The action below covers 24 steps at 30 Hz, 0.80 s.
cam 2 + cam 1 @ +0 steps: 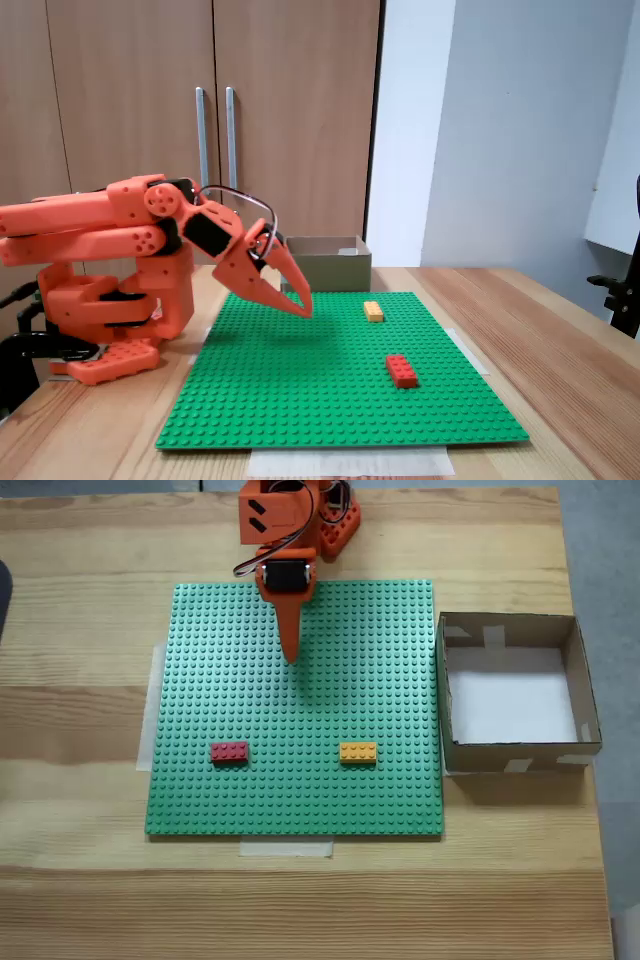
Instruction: Pick the yellow lego block and put it in the box.
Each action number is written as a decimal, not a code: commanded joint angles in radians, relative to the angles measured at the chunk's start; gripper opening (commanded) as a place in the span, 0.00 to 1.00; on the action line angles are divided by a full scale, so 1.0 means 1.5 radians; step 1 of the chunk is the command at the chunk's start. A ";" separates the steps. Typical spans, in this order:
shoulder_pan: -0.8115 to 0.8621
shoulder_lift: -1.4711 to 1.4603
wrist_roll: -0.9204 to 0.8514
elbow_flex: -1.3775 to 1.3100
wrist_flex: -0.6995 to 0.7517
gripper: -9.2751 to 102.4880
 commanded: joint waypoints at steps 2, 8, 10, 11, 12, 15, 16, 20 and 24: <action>0.000 -0.021 0.000 -0.033 0.028 0.07; 0.001 -0.195 0.004 -0.196 0.057 0.07; 0.001 -0.260 0.016 -0.269 0.088 0.08; -0.001 -0.295 0.020 -0.306 0.107 0.10; -0.003 -0.330 0.020 -0.345 0.128 0.10; -0.004 -0.434 0.035 -0.445 0.157 0.14; -0.004 -0.463 0.046 -0.477 0.166 0.14; -0.018 -0.576 0.072 -0.591 0.208 0.22; -0.048 -0.714 0.070 -0.706 0.257 0.32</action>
